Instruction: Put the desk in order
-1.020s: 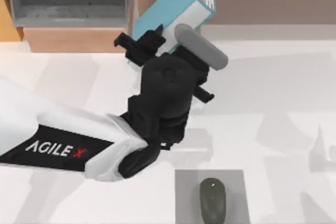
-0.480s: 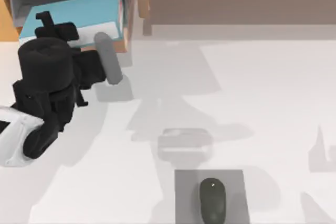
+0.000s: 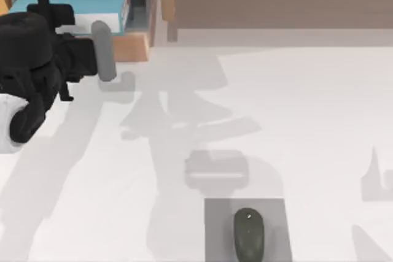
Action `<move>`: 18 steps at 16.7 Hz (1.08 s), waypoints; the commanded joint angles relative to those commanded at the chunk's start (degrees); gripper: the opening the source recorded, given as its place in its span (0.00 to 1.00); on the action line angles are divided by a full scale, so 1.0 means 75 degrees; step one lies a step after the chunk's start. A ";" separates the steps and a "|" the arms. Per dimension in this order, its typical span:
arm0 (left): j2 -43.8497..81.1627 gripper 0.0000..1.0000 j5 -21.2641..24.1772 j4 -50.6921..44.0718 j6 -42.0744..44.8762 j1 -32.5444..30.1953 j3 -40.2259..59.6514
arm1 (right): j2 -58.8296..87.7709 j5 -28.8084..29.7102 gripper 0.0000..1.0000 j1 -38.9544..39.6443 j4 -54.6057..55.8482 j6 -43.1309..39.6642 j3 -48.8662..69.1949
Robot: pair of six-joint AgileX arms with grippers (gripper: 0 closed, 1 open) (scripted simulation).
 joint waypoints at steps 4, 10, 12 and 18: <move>-0.0025 0.00 -0.0016 0.0016 0.0003 -0.0029 -0.0024 | 0.0000 0.0000 1.00 0.0000 0.0000 0.0000 0.0000; 0.0551 0.00 0.0087 -0.0028 0.0038 0.0084 0.0665 | 0.0000 0.0000 1.00 0.0000 0.0000 0.0000 0.0000; 0.0783 0.00 0.0128 -0.0074 0.0035 0.0123 0.0873 | 0.0000 0.0000 1.00 0.0000 0.0000 0.0000 0.0000; 0.0808 0.15 0.0133 -0.0080 0.0035 0.0125 0.0892 | 0.0000 0.0000 1.00 0.0000 0.0000 0.0000 0.0000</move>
